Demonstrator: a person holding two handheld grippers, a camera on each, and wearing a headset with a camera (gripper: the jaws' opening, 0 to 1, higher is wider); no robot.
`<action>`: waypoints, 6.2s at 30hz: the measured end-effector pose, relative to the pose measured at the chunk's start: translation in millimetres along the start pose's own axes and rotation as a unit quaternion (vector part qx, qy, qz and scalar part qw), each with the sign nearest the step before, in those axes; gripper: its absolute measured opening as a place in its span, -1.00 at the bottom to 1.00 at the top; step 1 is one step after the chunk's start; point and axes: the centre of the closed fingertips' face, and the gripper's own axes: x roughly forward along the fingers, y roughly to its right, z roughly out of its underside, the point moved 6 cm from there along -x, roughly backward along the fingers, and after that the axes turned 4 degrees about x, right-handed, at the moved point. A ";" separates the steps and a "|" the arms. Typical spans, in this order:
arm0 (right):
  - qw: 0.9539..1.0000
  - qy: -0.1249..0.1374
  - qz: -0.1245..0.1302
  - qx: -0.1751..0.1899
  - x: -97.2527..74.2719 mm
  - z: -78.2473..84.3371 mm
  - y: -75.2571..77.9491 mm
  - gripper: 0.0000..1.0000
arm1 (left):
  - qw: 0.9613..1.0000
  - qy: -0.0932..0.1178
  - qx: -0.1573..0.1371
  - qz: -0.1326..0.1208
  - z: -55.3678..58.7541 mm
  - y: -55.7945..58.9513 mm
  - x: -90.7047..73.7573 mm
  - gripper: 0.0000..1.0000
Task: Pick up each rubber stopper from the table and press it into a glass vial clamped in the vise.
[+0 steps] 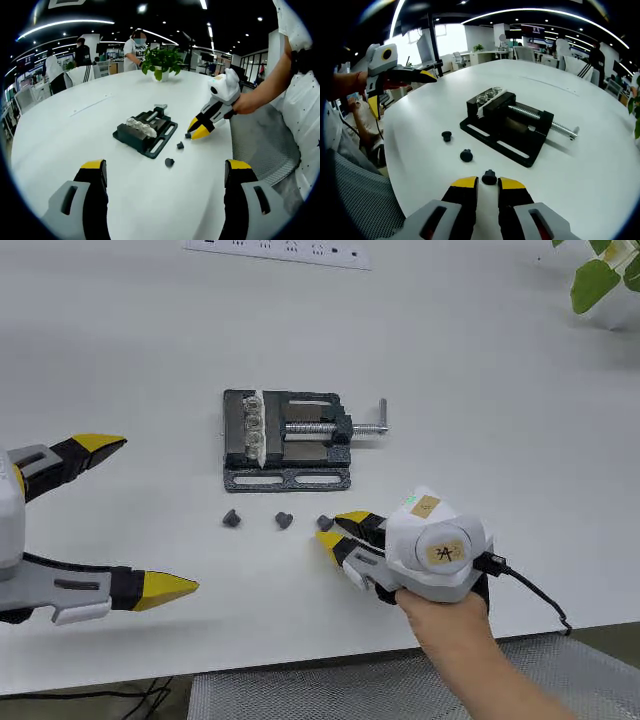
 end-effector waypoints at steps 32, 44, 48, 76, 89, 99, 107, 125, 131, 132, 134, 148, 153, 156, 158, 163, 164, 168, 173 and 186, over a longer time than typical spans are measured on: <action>0.992 0.045 -0.086 -0.081 -44.5 -47.0 -5.1 -0.87 | 0.999 0.035 -0.010 0.021 -27.8 3.2 5.4 0.80; 0.972 0.094 -0.164 -0.137 -95.0 -106.1 -21.0 -0.87 | 0.988 0.111 -0.082 0.075 -79.1 14.2 9.6 0.28; 0.964 0.106 -0.196 -0.147 -105.3 -120.8 -35.4 -0.87 | 0.982 0.135 -0.094 0.096 -93.4 18.6 8.5 0.08; 0.928 0.120 -0.311 -0.164 -132.9 -153.3 -77.5 -0.87 | 0.962 0.138 -0.005 0.234 -135.0 55.1 -1.6 -0.74; 0.924 0.120 -0.323 -0.166 -135.3 -153.1 -81.6 -0.87 | 0.959 0.134 0.008 0.250 -139.4 58.1 -4.2 -0.87; 0.927 0.125 -0.316 -0.161 -134.5 -155.6 -81.1 -0.87 | 0.961 0.137 0.005 0.242 -139.5 54.7 -4.5 -0.89; 0.930 0.139 -0.303 -0.153 -134.6 -162.4 -77.5 -0.87 | 0.963 0.154 -0.008 0.222 -143.6 49.3 -5.4 -0.90; 0.932 0.157 -0.296 -0.141 -135.6 -168.8 -71.8 -0.88 | 0.962 0.176 -0.034 0.206 -146.9 44.3 -6.3 -0.90; 0.930 0.155 -0.301 -0.146 -135.4 -169.2 -72.6 -0.89 | 0.960 0.177 -0.041 0.213 -145.9 43.8 -6.8 -0.91; 0.929 0.155 -0.302 -0.147 -135.5 -169.3 -72.5 -0.89 | 0.960 0.176 -0.043 0.214 -145.9 43.7 -6.9 -0.91; 0.929 0.155 -0.303 -0.147 -135.5 -169.6 -73.0 -0.89 | 0.959 0.177 -0.046 0.216 -145.6 43.5 -7.0 -0.91; 0.931 0.145 -0.301 -0.144 -132.4 -167.3 -75.9 -0.90 | 0.961 0.171 -0.034 0.213 -141.4 47.1 -6.3 -0.89; 0.932 0.141 -0.304 -0.138 -131.1 -167.7 -75.2 -0.90 | 0.963 0.168 -0.029 0.210 -139.3 48.2 -6.4 -0.82; 0.933 0.136 -0.304 -0.140 -129.6 -169.4 -74.0 -0.90 | 0.964 0.167 -0.030 0.204 -137.5 48.3 -6.2 -0.66; 0.933 0.134 -0.304 -0.141 -129.1 -170.6 -73.1 -0.90 | 0.965 0.168 -0.031 0.201 -135.8 46.7 -7.0 -0.63; 0.934 0.132 -0.300 -0.144 -127.3 -178.8 -69.9 -0.90 | 0.968 0.166 -0.033 0.184 -129.7 39.4 -9.7 -0.58; 0.934 0.131 -0.298 -0.145 -126.1 -180.5 -67.3 -0.90 | 0.969 0.165 -0.032 0.179 -128.3 37.5 -10.4 -0.55; 0.936 0.125 -0.293 -0.152 -121.4 -185.5 -62.2 -0.89 | 0.973 0.162 -0.030 0.162 -123.7 30.7 -11.9 -0.46; 0.939 0.111 -0.281 -0.165 -112.2 -194.2 -54.8 -0.89 | 0.978 0.156 -0.025 0.134 -113.8 21.5 -13.0 -0.30; 0.945 0.047 -0.246 -0.210 -71.1 -217.3 -28.9 -0.89 | 0.991 0.118 0.008 0.067 -81.4 1.7 -9.1 0.30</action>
